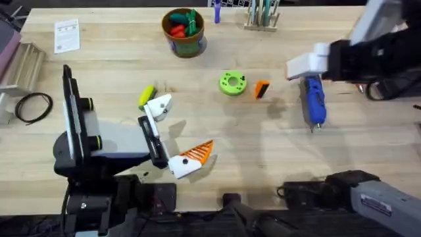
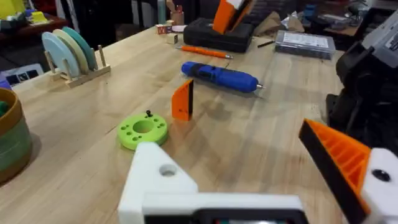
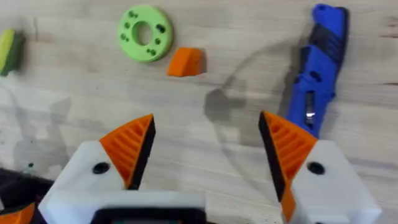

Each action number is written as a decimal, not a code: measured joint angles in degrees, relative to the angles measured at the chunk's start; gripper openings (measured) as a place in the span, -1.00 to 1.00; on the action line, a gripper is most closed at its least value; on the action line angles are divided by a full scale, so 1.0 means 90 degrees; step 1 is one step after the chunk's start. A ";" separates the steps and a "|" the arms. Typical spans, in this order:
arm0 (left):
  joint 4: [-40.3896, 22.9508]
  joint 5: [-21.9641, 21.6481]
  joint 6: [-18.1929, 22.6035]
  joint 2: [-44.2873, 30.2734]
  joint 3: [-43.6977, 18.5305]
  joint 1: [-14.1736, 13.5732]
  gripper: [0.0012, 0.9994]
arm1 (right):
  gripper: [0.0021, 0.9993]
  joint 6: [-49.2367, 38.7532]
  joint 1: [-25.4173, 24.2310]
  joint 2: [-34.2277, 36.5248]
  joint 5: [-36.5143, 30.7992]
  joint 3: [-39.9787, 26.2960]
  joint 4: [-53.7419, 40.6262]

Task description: Pick up the gripper from the table and insert it into the empty holder that is missing its gripper. Then pick up a screw, insert it into the mounting hole, and use the screwdriver to tighten it. Finally, clean up the table by picking up the vegetable and placing it into the bucket.

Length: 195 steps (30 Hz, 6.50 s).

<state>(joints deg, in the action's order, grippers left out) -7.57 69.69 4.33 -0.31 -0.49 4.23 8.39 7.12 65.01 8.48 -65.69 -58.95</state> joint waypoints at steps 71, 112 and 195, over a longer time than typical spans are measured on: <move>-0.0005 0.0019 0.0001 0.0000 0.0000 0.0000 0.97 | 0.98 0.1389 0.1804 0.3668 -0.1326 -0.1178 0.0128; -0.0005 0.0020 0.0003 -0.0001 0.0000 0.0000 0.97 | -0.99 0.1203 0.1667 0.3631 -0.1143 -0.1254 -0.0117; -0.0007 0.0024 0.0020 0.0001 0.0000 0.0000 0.97 | -0.99 0.7489 0.1808 0.3935 0.8592 0.3422 1.3674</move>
<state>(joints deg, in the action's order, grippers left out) -7.64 69.91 4.51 -0.30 -0.49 4.23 75.79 23.39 100.42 85.81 -34.89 64.12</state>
